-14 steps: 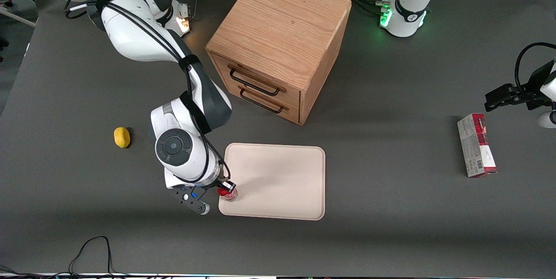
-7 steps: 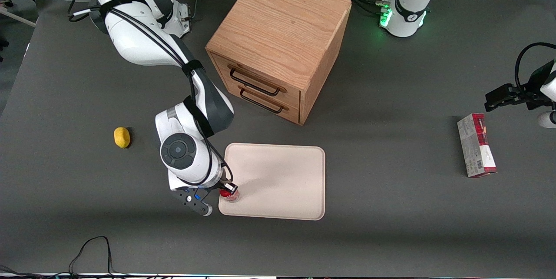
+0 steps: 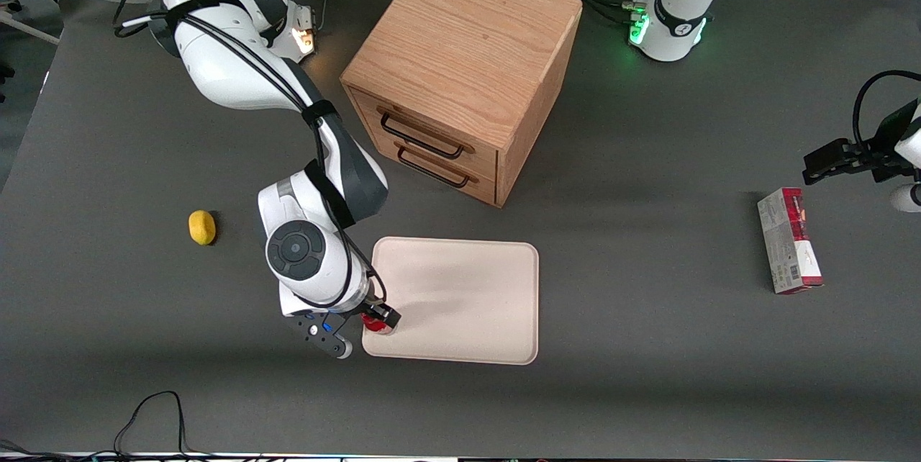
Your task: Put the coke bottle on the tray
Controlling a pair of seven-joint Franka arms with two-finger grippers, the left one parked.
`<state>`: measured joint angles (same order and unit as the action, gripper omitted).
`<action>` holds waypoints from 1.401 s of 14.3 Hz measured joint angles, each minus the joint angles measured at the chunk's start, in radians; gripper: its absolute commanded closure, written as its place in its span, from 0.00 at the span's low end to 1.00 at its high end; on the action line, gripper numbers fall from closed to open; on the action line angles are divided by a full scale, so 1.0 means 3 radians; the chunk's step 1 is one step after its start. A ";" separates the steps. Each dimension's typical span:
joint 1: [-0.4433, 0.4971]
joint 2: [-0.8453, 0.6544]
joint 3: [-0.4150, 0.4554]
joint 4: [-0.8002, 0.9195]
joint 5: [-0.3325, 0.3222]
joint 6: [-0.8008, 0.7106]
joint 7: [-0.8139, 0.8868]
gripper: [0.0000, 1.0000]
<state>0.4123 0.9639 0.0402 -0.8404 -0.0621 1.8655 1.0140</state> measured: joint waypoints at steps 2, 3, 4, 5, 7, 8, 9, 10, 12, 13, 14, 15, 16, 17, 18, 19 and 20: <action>-0.0007 -0.0008 -0.0005 0.0028 -0.0008 -0.0004 0.0000 0.00; -0.0015 -0.0028 -0.0005 0.0046 -0.0016 -0.0047 -0.0025 0.00; -0.0026 -0.0068 -0.0005 0.0048 -0.0019 -0.0171 -0.0105 0.00; -0.0039 -0.0127 -0.0007 0.0039 -0.0019 -0.0314 -0.0241 0.00; -0.0104 -0.0381 -0.0012 -0.0169 -0.0019 -0.0492 -0.0541 0.00; -0.0157 -0.0585 -0.0013 -0.0399 -0.0019 -0.0515 -0.0730 0.00; -0.0220 -0.0832 -0.0015 -0.0698 -0.0009 -0.0516 -0.0947 0.00; -0.0294 -0.1107 -0.0019 -0.1028 0.0019 -0.0512 -0.1173 0.00; -0.0477 -0.1759 -0.0030 -0.1760 0.0083 -0.0514 -0.1703 0.00; -0.0546 -0.2086 -0.0057 -0.2111 0.0095 -0.0517 -0.1952 0.00; -0.0581 -0.2413 -0.0120 -0.2451 0.0101 -0.0524 -0.2202 0.00; -0.0584 -0.2723 -0.0212 -0.2760 0.0106 -0.0542 -0.2434 0.00; -0.0584 -0.3006 -0.0298 -0.3016 0.0110 -0.0593 -0.2618 0.00; -0.0585 -0.3246 -0.0369 -0.3199 0.0112 -0.0673 -0.2760 0.00; -0.0589 -0.3426 -0.0425 -0.3307 0.0112 -0.0749 -0.2877 0.00; -0.0617 -0.3548 -0.0452 -0.3355 0.0112 -0.0801 -0.2971 0.00; -0.0675 -0.3614 -0.0447 -0.3355 0.0112 -0.0832 -0.3055 0.00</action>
<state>0.2099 -0.1203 -0.0939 -1.8469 -0.0286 1.6159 0.0976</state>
